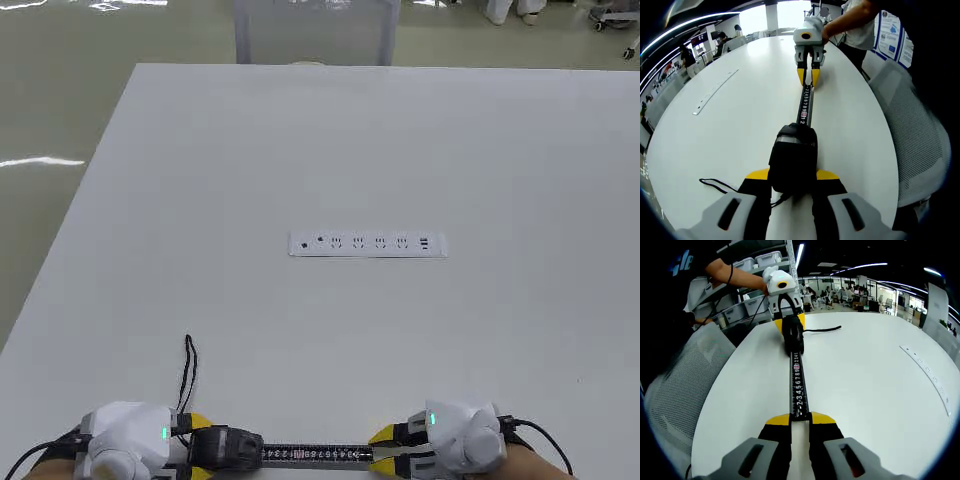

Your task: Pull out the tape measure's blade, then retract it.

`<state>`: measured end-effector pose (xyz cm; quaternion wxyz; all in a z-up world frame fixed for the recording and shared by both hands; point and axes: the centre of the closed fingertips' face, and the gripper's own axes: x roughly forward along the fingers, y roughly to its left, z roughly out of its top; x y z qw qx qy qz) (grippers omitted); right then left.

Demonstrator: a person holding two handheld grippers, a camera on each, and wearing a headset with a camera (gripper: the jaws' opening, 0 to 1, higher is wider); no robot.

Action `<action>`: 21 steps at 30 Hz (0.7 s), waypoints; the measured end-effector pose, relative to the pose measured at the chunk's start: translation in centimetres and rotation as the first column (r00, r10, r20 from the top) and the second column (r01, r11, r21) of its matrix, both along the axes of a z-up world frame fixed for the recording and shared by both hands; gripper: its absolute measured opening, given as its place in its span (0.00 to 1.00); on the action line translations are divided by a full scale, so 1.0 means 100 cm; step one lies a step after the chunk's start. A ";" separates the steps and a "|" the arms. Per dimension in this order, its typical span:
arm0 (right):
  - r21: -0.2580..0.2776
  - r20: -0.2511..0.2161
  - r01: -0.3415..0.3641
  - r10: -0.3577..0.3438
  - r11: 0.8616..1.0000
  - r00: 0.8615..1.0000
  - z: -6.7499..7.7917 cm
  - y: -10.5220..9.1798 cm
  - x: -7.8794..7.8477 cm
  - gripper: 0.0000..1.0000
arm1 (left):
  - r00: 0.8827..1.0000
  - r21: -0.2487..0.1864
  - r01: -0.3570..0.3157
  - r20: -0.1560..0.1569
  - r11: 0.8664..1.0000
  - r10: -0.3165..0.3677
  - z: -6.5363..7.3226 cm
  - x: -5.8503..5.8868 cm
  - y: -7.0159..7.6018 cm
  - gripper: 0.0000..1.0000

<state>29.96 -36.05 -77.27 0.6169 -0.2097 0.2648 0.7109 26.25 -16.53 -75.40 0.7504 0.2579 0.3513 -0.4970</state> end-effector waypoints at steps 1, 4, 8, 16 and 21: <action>-0.001 -0.001 0.001 -0.001 1.000 1.000 0.000 -0.001 0.000 0.10 | 1.000 0.000 0.000 0.000 1.000 0.000 0.000 0.000 0.000 0.27; -0.003 -0.003 0.003 -0.003 1.000 1.000 0.000 -0.005 0.000 0.10 | 1.000 0.001 -0.001 -0.003 1.000 0.001 0.000 0.000 0.000 0.27; -0.006 -0.007 0.006 -0.006 1.000 1.000 0.000 -0.009 0.001 0.10 | 1.000 0.001 0.000 -0.005 1.000 0.000 0.001 0.000 -0.001 0.27; -0.007 -0.008 0.008 -0.008 1.000 1.000 -0.001 -0.016 0.002 0.10 | 1.000 0.005 -0.003 -0.009 1.000 0.003 0.000 0.000 0.000 0.27; -0.010 -0.010 0.010 -0.010 1.000 1.000 -0.002 -0.022 0.003 0.10 | 1.000 0.009 -0.002 -0.012 1.000 0.002 -0.001 0.000 0.000 0.27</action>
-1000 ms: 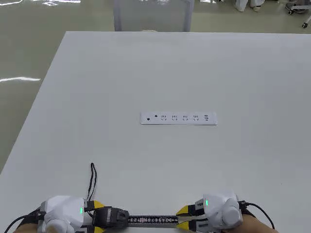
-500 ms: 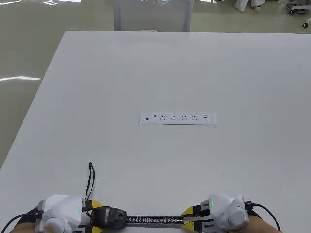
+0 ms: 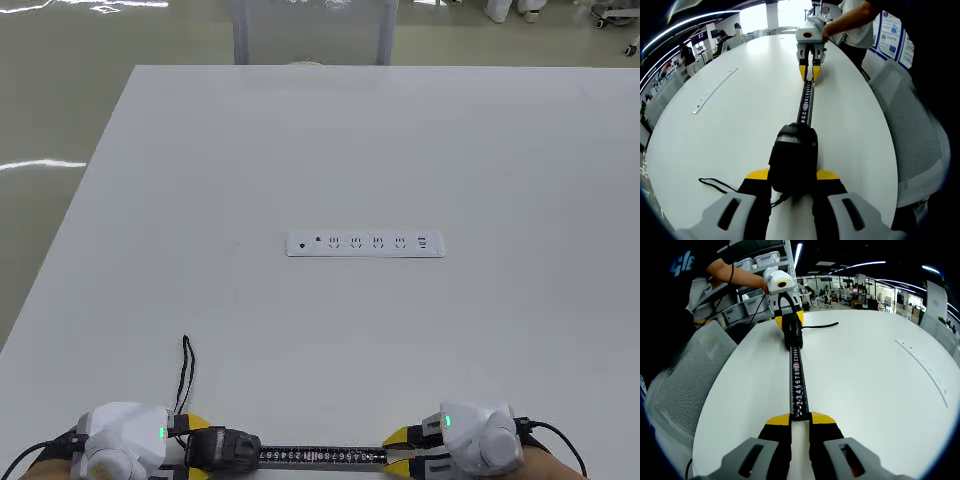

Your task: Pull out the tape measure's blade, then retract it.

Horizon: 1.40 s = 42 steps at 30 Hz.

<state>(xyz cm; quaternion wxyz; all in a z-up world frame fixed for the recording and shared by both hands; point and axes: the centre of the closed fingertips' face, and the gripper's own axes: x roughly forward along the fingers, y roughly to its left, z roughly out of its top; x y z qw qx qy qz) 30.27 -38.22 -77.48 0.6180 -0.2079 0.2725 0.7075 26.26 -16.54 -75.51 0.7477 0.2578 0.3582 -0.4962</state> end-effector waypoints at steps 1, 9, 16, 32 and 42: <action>-0.001 0.000 0.000 0.000 1.000 1.000 0.000 -0.001 0.000 0.10 | 1.000 0.000 0.000 0.000 1.000 0.000 0.000 0.000 0.000 0.27; -0.006 -0.003 0.005 -0.005 1.000 1.000 -0.001 -0.009 0.001 0.10 | 1.000 0.002 -0.002 -0.005 1.000 0.002 0.000 0.000 -0.001 0.27; -0.010 -0.004 0.005 -0.005 1.000 1.000 -0.002 -0.015 0.002 0.10 | 1.000 0.003 -0.006 -0.008 1.000 0.006 -0.001 0.000 0.000 0.27; -0.017 -0.009 0.014 -0.014 1.000 1.000 -0.002 -0.029 0.003 0.10 | 1.000 0.003 -0.016 -0.019 1.000 0.016 0.000 0.000 -0.001 0.27; -0.020 -0.018 0.015 -0.015 1.000 1.000 -0.001 -0.036 0.005 0.10 | 1.000 0.006 -0.016 -0.027 1.000 0.016 -0.001 -0.001 -0.001 0.27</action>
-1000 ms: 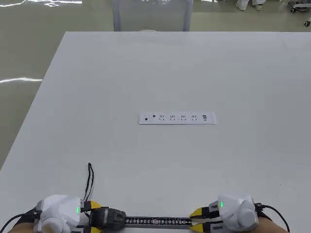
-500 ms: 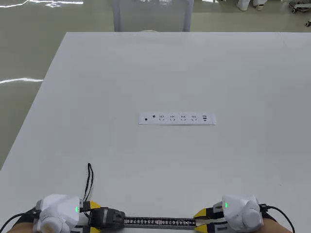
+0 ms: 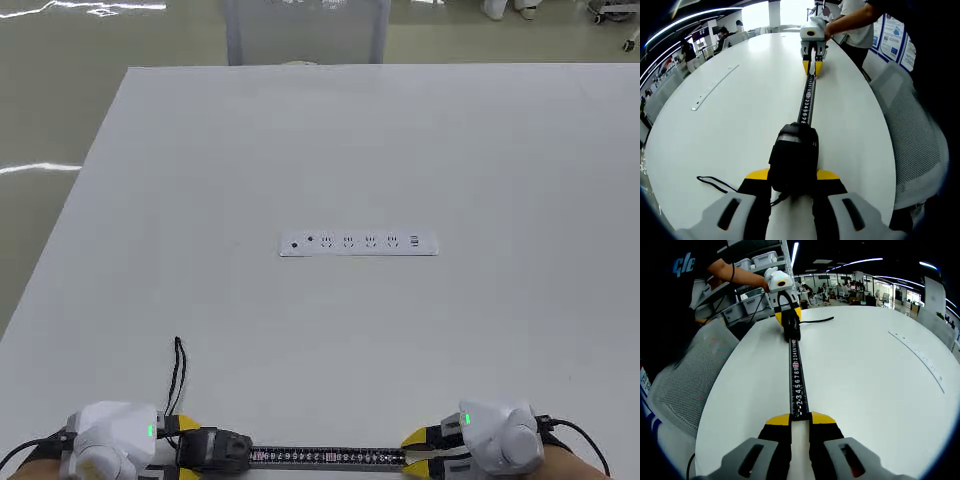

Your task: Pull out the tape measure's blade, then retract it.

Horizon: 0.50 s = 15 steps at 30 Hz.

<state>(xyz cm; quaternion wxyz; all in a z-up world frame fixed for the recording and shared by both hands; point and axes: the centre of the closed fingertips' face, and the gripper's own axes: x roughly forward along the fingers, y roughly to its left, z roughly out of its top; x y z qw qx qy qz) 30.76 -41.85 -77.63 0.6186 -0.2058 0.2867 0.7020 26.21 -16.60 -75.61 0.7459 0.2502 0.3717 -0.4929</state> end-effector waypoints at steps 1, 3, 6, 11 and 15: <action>-0.001 -0.003 0.001 -0.001 1.000 1.000 0.000 -0.001 0.000 0.10 | 1.000 0.000 0.000 -0.001 1.000 0.000 0.000 0.000 0.000 0.27; -0.002 -0.002 0.002 -0.002 1.000 1.000 0.000 -0.002 0.001 0.10 | 1.000 -0.001 -0.001 -0.003 1.000 0.001 0.000 0.000 0.000 0.27; -0.003 -0.005 0.003 -0.003 1.000 1.000 0.000 -0.004 0.000 0.10 | 1.000 -0.001 0.000 -0.006 1.000 0.000 0.000 0.000 0.000 0.27; -0.006 -0.008 0.003 -0.003 1.000 1.000 0.000 -0.008 0.001 0.10 | 1.000 0.003 0.002 -0.010 1.000 -0.001 0.000 0.000 0.000 0.28; -0.007 -0.010 0.004 -0.004 1.000 1.000 0.000 -0.011 0.001 0.10 | 1.000 0.003 0.001 -0.011 1.000 -0.001 -0.001 0.000 -0.001 0.28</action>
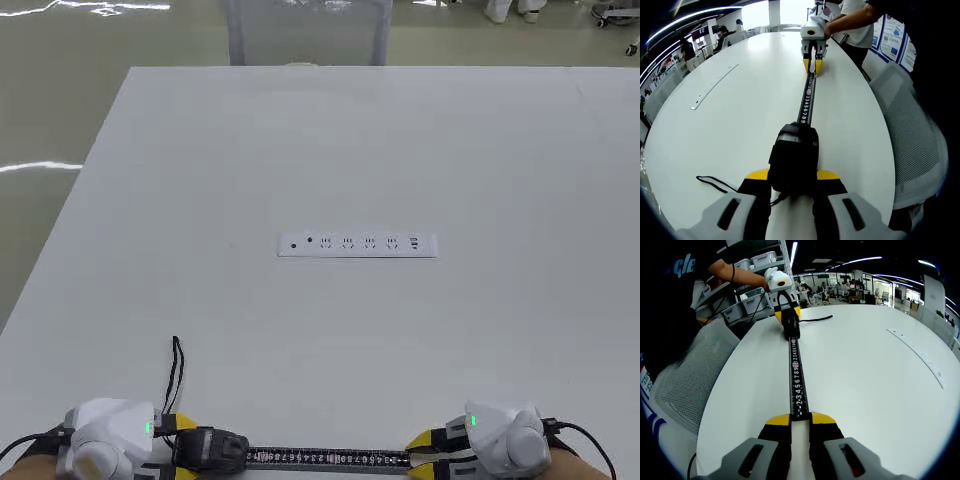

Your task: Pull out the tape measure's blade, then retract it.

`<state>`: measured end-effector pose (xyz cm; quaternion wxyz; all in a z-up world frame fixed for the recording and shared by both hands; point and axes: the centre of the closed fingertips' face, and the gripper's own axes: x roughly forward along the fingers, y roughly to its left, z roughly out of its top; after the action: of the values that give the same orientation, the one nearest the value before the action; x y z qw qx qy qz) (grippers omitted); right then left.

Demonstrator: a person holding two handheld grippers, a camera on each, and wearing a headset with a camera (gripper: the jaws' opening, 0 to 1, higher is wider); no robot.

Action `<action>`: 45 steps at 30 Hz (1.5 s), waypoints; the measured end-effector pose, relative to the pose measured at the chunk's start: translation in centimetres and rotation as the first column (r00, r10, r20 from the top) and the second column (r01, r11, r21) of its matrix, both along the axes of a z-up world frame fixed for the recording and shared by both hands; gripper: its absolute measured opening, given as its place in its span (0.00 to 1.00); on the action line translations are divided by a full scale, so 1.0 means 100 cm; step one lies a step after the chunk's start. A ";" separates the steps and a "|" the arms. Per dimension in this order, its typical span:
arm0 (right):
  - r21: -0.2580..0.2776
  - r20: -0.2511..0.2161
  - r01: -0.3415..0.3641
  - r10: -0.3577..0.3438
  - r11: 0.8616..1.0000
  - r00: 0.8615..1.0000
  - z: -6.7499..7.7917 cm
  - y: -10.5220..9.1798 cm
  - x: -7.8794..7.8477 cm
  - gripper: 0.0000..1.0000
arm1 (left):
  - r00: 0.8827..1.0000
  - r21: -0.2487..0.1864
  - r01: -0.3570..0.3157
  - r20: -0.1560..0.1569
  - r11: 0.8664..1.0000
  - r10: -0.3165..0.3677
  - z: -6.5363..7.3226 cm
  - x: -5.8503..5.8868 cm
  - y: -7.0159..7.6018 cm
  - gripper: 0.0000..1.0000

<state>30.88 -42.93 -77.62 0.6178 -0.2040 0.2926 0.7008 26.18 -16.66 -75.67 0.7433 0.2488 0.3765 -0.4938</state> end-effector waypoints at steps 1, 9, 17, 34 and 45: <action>-0.001 -0.001 0.000 0.000 1.000 1.000 0.000 0.000 0.000 0.10 | 1.000 0.000 0.000 0.000 1.000 0.000 0.000 0.000 0.000 0.28; -0.005 -0.009 0.000 0.000 1.000 1.000 -0.001 -0.005 0.002 0.10 | 1.000 0.001 -0.002 -0.005 1.000 0.002 0.000 0.001 0.000 0.28; -0.010 -0.013 0.001 -0.001 1.000 1.000 -0.001 -0.010 0.002 0.10 | 1.000 0.007 -0.004 -0.006 1.000 0.004 0.000 0.000 0.000 0.28; -0.019 -0.008 0.003 -0.003 1.000 1.000 -0.001 -0.020 0.004 0.10 | 1.000 0.007 -0.009 -0.012 1.000 0.009 0.000 0.000 0.000 0.28; -0.031 0.039 -0.003 0.005 1.000 0.999 0.000 -0.019 0.008 0.11 | 1.000 0.007 -0.019 -0.017 1.000 0.019 0.000 0.001 0.000 0.28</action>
<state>31.68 -44.81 -77.63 0.6188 -0.2277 0.2908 0.6933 26.23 -16.70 -75.69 0.7437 0.2436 0.3869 -0.4877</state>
